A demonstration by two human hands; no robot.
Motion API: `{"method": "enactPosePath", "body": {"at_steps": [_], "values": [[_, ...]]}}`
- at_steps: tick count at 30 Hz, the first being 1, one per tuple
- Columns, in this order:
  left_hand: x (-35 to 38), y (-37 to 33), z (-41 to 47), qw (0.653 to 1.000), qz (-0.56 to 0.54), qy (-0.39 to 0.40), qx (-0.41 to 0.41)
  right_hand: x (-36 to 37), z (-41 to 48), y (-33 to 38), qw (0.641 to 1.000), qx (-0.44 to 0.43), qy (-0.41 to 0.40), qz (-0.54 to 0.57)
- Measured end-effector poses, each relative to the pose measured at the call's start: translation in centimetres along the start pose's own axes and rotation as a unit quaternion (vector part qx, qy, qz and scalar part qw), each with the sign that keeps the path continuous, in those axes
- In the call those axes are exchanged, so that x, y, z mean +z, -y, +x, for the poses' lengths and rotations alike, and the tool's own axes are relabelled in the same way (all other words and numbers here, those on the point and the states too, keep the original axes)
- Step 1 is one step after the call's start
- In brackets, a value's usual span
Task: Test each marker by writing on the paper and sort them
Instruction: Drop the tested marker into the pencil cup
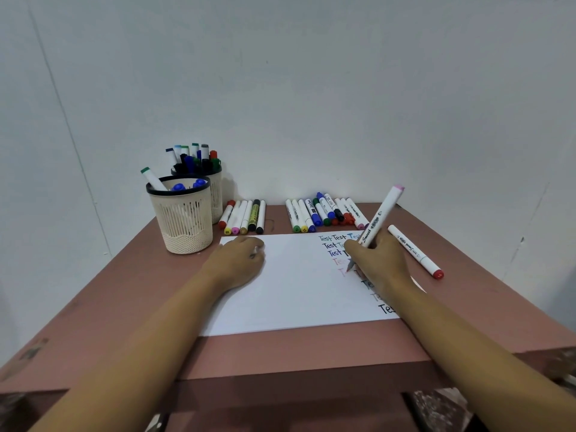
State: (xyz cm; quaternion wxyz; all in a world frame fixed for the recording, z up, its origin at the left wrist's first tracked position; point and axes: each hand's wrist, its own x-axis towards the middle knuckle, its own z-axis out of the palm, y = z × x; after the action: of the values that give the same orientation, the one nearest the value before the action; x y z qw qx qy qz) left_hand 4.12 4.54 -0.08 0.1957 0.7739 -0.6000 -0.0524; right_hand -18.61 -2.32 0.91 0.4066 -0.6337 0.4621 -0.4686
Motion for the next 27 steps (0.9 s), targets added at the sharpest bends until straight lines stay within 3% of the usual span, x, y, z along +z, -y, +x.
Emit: {"method": "enactPosePath", "body": {"at_steps": [27], "values": [[0.07, 0.22, 0.19, 1.000, 0.002, -0.004, 0.007, -0.11, 0.11, 0.07, 1.000, -0.001, -0.017, -0.009]]}}
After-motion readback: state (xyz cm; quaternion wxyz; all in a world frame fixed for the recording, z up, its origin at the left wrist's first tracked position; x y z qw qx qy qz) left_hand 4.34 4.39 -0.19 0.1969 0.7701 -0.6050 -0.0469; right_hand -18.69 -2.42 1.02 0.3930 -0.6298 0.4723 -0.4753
